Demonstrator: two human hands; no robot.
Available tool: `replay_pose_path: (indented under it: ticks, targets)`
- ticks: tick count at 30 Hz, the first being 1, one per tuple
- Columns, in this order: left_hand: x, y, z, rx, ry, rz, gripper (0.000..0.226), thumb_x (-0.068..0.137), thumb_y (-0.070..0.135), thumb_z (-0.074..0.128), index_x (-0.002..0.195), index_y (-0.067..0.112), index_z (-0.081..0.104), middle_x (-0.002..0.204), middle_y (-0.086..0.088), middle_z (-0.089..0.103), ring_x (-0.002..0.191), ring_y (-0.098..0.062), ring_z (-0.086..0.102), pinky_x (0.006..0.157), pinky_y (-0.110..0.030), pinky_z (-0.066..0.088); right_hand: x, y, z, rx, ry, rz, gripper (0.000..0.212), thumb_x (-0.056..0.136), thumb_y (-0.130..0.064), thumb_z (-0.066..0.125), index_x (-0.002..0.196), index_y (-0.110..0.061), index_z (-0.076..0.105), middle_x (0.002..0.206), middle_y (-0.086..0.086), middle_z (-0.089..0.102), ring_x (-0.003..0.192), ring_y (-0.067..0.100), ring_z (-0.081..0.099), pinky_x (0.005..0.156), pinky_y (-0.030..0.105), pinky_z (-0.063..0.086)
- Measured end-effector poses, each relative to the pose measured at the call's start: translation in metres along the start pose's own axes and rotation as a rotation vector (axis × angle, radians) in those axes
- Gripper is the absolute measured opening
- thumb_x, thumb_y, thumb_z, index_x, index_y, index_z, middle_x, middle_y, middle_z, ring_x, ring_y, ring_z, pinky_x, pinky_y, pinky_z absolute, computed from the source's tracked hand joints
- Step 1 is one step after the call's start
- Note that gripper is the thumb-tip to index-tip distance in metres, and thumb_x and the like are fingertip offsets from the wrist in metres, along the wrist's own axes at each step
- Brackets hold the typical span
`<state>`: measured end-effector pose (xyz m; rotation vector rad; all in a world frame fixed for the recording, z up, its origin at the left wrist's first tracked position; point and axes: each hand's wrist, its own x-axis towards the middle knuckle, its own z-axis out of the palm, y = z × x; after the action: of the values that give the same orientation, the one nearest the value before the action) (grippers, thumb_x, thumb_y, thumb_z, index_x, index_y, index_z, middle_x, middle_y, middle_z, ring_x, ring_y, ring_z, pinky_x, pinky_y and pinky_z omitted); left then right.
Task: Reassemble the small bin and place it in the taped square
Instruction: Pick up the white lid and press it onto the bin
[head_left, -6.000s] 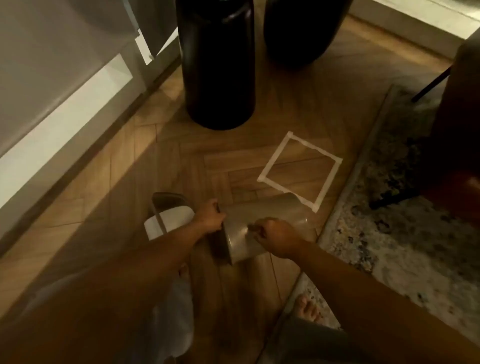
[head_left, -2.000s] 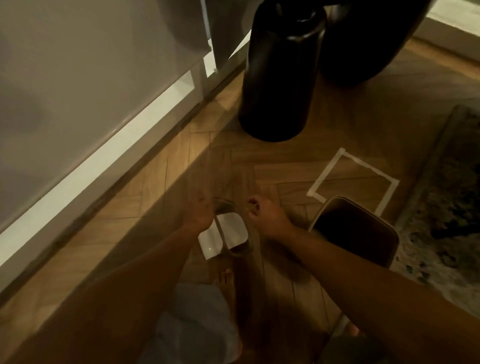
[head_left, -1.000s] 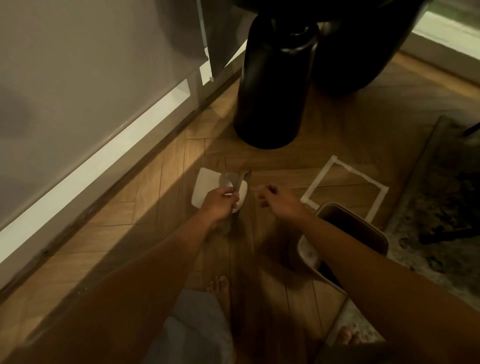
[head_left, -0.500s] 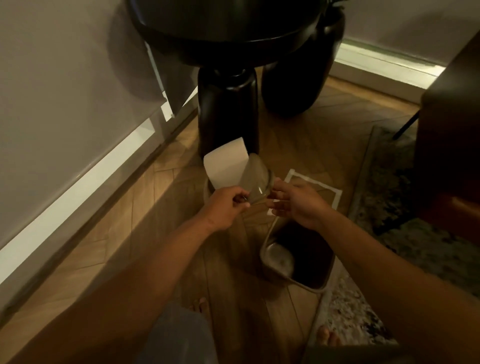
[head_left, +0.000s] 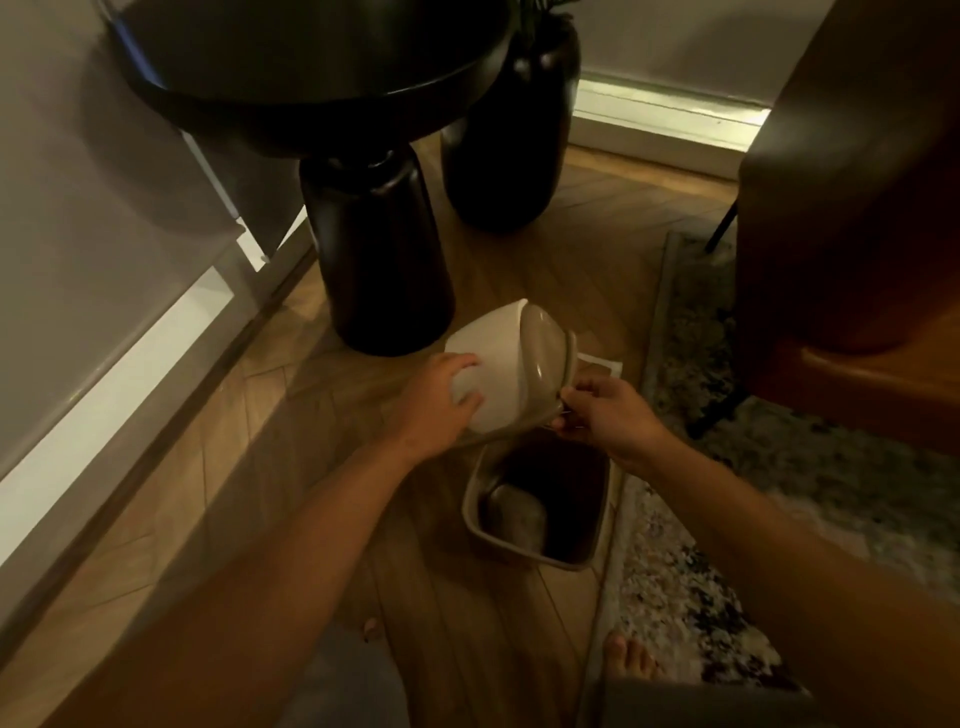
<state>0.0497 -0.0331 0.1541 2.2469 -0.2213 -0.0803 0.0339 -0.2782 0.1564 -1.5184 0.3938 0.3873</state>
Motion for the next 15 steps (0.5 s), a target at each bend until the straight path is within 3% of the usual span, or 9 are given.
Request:
replay_pose_path:
  ticks: [3, 5, 7, 10, 15]
  targets:
    - [0.016, -0.015, 0.001, -0.165, 0.076, -0.267, 0.058, 0.095, 0.038, 0.063, 0.148, 0.025, 0.045, 0.152, -0.005, 0.043, 0.137, -0.026, 0.044, 0.111, -0.045, 0.041, -0.009, 0.003, -0.012, -0.003, -0.013, -0.047, 0.016, 0.105, -0.007, 0.054, 0.098, -0.005, 0.067, 0.078, 0.007, 0.073, 0.065, 0.018, 0.07, 0.068, 0.035, 0.061]
    - [0.023, -0.022, 0.004, -0.283, 0.047, -0.443, 0.071, 0.094, 0.055, 0.055, 0.155, 0.024, 0.035, 0.156, -0.005, 0.042, 0.141, -0.027, 0.042, 0.114, -0.045, 0.037, -0.015, 0.004, -0.018, 0.009, -0.046, -0.062, 0.017, 0.106, -0.007, 0.052, 0.102, -0.004, 0.068, 0.077, 0.005, 0.073, 0.065, 0.016, 0.07, 0.068, 0.033, 0.061]
    - [0.024, -0.025, 0.009, -0.435, -0.023, -0.544, 0.078, 0.09, 0.071, 0.044, 0.154, 0.028, 0.035, 0.152, -0.005, 0.049, 0.134, -0.027, 0.05, 0.11, -0.047, 0.042, -0.021, 0.005, -0.021, 0.014, -0.083, -0.071, 0.018, 0.107, -0.007, 0.051, 0.106, -0.003, 0.068, 0.078, 0.004, 0.073, 0.065, 0.015, 0.069, 0.071, 0.034, 0.061]
    - [0.022, -0.022, 0.019, -0.527, -0.046, -0.565, 0.074, 0.091, 0.074, 0.03, 0.149, 0.03, 0.045, 0.138, -0.004, 0.061, 0.117, -0.022, 0.061, 0.098, -0.045, 0.052, -0.027, 0.008, -0.027, 0.033, -0.106, -0.093, 0.019, 0.107, -0.007, 0.049, 0.112, -0.004, 0.068, 0.079, 0.003, 0.073, 0.066, 0.014, 0.069, 0.071, 0.031, 0.061]
    - [0.02, -0.019, 0.039, -0.386, -0.021, -0.481, 0.061, 0.103, 0.057, 0.03, 0.151, 0.023, 0.045, 0.147, -0.006, 0.055, 0.132, -0.025, 0.052, 0.105, -0.038, 0.042, -0.029, 0.021, -0.044, -0.1, -0.019, -0.114, 0.024, 0.108, -0.006, 0.05, 0.116, -0.017, 0.069, 0.081, 0.0, 0.078, 0.069, 0.014, 0.073, 0.069, 0.025, 0.061]
